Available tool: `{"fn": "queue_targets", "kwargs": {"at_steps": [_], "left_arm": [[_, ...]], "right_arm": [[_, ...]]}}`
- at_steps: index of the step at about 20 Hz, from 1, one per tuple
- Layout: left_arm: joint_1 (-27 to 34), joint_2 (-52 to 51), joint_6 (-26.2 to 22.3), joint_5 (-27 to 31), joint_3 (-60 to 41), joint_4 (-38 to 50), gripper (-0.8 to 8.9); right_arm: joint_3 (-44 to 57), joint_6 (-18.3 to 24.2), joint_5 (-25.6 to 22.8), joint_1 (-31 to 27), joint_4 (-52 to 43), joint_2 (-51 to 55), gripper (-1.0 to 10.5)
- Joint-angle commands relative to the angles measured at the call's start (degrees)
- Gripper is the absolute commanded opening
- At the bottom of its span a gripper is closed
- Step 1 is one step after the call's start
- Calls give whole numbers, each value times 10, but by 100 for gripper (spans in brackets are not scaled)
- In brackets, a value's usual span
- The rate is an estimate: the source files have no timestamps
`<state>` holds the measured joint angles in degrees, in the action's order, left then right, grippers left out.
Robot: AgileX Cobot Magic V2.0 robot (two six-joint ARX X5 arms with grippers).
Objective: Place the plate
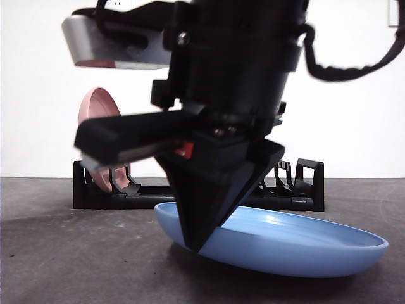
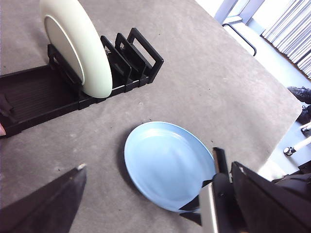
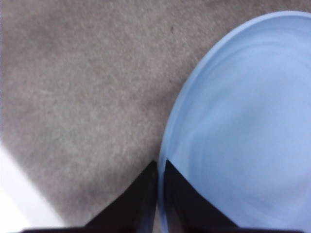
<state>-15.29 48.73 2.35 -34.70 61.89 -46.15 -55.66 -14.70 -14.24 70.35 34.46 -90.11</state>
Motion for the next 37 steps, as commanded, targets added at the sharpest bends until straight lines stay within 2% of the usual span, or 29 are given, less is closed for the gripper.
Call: {"fn": "queue_targets", "kwargs": {"at_steps": [1,3,6,8,13,16,20,25,28,32,35,37], "left_arm": [[-2,3,-4,-2,12,3,468],[-2,3,-4,-2,12,3,468],[-2,3,-4,-2,12,3,468],[-2,3,-4,-2,12,3,468],[-2,4,-5,4,12,4,468],[-2,7,-6,8,12,4,468],[-2,16,-6,9,12,6,468],[-2,31,-6,9,12,7,468],[-2,37,-1,9,12,9,467],[-2,44,33,86,14,10,463],[-2,83,46,151,47,-7,463],[-3,137,44,202,106,-43,463]], "right_arm": [[-6,8,-3,8,-17,-12,12],[-6,4,-1,8,-21,-12,28],[-6,-14,21,8,-22,-12,247],[-10,-17,55,7,-20,-9,329],[-40,-53,158,-2,3,60,334],[-48,-76,230,-37,1,136,339],[-48,-89,348,-129,1,243,339],[-48,-87,490,-302,14,348,357],[-48,-70,567,-405,42,386,389],[-48,-52,619,-501,78,417,390],[-48,-51,622,-529,79,435,389],[-48,-52,622,-535,81,443,389]]}}
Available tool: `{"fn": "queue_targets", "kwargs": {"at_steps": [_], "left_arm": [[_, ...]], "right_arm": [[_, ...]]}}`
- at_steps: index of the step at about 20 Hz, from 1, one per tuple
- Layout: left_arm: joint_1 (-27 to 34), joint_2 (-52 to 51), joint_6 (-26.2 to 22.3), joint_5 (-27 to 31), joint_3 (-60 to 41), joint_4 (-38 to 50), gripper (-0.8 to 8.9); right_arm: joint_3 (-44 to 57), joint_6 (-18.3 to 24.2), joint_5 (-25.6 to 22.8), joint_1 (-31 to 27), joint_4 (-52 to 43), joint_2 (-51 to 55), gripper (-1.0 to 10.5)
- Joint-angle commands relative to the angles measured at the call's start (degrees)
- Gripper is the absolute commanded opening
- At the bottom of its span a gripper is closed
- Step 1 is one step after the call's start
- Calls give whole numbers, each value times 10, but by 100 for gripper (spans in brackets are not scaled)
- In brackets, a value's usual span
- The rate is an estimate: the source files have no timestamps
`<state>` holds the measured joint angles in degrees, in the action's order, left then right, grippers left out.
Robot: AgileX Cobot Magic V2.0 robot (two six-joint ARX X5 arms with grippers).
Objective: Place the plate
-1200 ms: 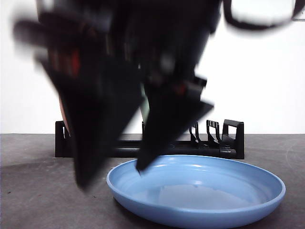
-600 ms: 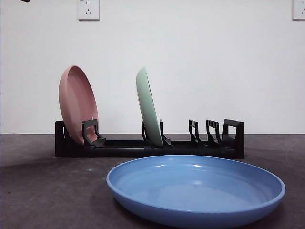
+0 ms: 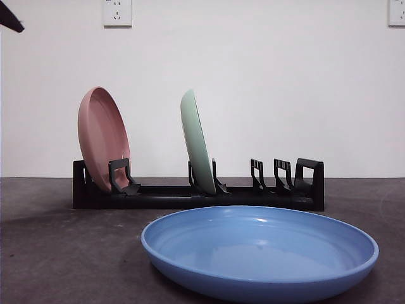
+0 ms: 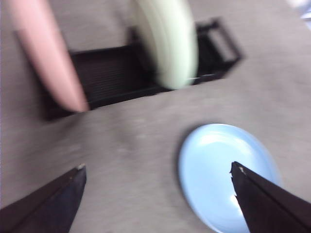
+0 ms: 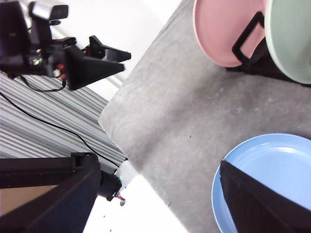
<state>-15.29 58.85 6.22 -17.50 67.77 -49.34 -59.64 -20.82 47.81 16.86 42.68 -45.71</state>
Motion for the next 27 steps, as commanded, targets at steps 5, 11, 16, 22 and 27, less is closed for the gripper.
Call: {"fn": "queue_targets", "kwargs": {"at_steps": [5,11,16,22,27], "left_arm": [[-36,223,5,178,251,-125,463],[-100,423,-29,412,447,-168,463],[-106,519,-44,479,519,-128,463],[-98,564,-52,497,519,-98,447],[-93,581,-52,506,519,-111,356]], "right_arm": [[-8,19,1,0,-2,1,389],[-8,36,1,0,3,1,389],[-8,46,1,0,9,1,389],[-8,48,1,0,11,1,389],[-8,48,1,0,12,1,389]]}}
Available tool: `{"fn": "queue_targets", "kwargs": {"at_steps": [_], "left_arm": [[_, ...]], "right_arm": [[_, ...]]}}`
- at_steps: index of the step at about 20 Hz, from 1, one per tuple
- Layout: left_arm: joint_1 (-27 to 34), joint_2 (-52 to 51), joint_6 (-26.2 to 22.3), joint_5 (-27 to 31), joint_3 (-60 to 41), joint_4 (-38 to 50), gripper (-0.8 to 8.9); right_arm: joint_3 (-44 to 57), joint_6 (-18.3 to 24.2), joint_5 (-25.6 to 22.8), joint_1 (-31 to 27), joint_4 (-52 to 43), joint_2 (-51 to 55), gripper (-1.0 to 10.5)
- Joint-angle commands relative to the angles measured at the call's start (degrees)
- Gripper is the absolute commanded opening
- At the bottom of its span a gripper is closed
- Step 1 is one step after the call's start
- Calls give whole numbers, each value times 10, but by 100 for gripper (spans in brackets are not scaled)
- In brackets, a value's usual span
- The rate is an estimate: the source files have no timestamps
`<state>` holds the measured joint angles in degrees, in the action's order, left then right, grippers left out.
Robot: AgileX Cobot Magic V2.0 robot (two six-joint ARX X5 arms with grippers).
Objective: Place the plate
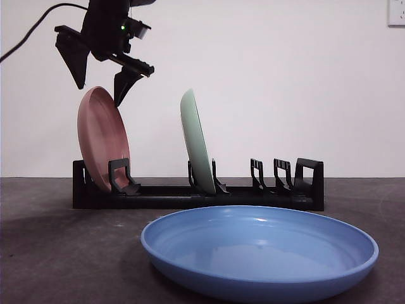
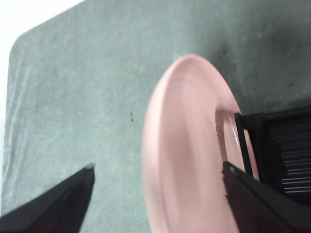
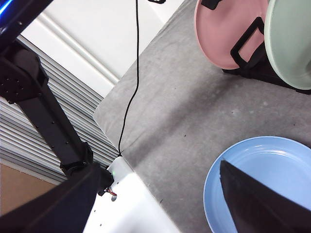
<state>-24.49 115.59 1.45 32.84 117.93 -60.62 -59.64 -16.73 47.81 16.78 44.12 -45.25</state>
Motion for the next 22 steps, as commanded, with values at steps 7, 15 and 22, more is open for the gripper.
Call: {"fn": "queue_targets", "kwargs": {"at_steps": [7,15,22], "left_arm": [[2,14,-5,3,17,-8,95],[2,10,-24,23,28,-21,10],[2,3,-23,22,73,-33,10]], "right_arm": [[-8,7,1,1,-2,-3,389],[-8,7,1,1,2,-3,389],[-8,11,2,1,12,-3,389]]}}
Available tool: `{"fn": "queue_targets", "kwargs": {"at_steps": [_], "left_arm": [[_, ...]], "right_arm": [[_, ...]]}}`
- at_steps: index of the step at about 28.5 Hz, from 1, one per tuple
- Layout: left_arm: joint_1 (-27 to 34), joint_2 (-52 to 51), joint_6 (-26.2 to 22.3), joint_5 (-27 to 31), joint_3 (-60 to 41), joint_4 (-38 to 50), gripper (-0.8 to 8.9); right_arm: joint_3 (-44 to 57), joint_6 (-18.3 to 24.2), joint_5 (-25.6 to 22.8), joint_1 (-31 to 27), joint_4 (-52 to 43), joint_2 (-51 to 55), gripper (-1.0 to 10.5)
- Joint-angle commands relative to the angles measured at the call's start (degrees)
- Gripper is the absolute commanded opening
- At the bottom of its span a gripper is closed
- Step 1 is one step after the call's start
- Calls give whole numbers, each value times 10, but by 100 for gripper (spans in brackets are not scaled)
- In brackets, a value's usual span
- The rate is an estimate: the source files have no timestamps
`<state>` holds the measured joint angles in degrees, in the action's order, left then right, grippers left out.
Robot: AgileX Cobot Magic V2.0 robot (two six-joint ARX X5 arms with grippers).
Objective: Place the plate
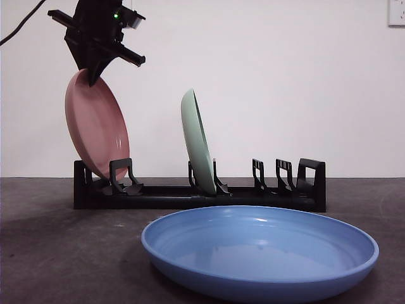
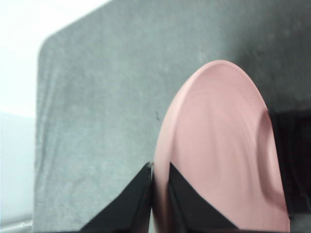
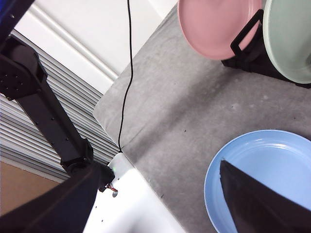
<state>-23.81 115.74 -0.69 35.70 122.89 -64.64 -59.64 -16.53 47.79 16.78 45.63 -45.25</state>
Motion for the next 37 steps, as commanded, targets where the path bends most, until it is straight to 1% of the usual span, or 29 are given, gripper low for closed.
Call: {"fn": "queue_targets", "kwargs": {"at_steps": [1,7,14,17,21,27,29,33,37], "left_arm": [[-5,-1,-2,-7,26,7,10],[-6,-29,-2,8,35,-1,10],[-5,-88,-2,8,35,-9,10],[-6,-121,-1,-3,35,-22,10],[-6,-166,17,-55,35,-57,10],[-6,-225,46,-167,35,-122,10],[-6,-244,51,-185,27,-144,10],[-6,-288,53,-224,-22,-156,10],[-6,-346,53,-275,-117,-143,10]], "right_arm": [[-8,9,2,1,-3,-3,389],[-8,9,2,1,-1,-3,389],[-8,9,2,1,0,-3,389],[-8,9,2,1,0,-3,389],[-8,9,2,1,0,-3,389],[-8,9,2,1,5,-3,389],[-8,9,2,1,10,-3,389],[-8,10,2,1,13,-3,389],[-8,11,2,1,14,-3,389]]}}
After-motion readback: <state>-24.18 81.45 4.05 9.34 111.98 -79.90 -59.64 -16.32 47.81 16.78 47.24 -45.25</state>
